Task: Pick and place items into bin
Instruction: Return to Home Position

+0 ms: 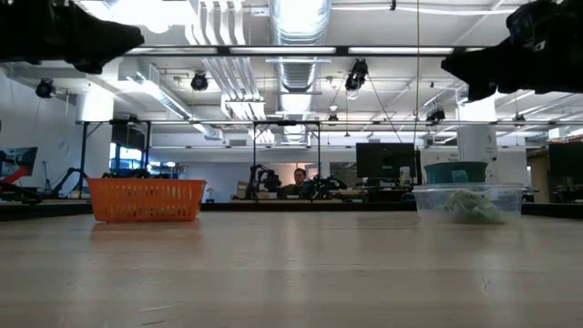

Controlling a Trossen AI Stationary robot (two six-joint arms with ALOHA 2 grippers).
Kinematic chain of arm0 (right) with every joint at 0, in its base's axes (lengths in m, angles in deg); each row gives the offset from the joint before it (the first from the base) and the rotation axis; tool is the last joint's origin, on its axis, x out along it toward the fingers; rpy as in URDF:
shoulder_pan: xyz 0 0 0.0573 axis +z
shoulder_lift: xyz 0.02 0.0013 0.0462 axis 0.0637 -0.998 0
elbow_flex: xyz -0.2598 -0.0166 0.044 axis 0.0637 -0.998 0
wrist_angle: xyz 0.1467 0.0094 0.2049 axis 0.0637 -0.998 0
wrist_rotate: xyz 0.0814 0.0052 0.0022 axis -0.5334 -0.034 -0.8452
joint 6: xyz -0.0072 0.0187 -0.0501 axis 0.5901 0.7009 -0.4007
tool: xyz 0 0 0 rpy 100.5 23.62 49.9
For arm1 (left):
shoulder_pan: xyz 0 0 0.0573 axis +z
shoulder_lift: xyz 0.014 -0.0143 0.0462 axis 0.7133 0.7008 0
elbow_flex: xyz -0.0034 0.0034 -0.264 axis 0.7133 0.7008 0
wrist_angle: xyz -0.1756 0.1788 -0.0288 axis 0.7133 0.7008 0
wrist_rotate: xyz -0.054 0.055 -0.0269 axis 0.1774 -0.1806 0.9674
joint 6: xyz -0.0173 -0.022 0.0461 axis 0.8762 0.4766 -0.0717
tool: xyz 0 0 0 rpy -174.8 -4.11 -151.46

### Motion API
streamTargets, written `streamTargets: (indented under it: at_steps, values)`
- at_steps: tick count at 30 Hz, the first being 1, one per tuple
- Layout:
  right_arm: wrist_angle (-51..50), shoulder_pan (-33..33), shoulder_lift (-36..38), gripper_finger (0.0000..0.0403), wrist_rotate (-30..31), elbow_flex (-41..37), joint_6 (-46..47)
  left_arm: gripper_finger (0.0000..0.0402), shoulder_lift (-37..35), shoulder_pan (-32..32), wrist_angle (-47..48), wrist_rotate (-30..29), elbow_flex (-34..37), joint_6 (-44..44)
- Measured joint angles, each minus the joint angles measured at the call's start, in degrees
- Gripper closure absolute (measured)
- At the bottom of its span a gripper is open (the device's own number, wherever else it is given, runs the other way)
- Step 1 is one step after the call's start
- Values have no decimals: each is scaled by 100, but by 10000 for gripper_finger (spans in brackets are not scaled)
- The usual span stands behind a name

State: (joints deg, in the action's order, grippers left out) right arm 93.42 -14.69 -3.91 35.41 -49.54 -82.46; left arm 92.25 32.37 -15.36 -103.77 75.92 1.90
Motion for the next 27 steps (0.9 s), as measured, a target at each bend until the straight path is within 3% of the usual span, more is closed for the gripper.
streamTargets:
  at_steps: [11,22,27]
  values:
    - [-414,1207,40,335,1376,-4,-109,262,-102,-10,-110,381,304,323]
    - [-774,1243,152,335,1325,-4,-66,262,-166,-10,-347,417,742,307]
    - [-774,1243,255,335,1296,-4,-85,262,-168,73,-678,1758,744,-94]
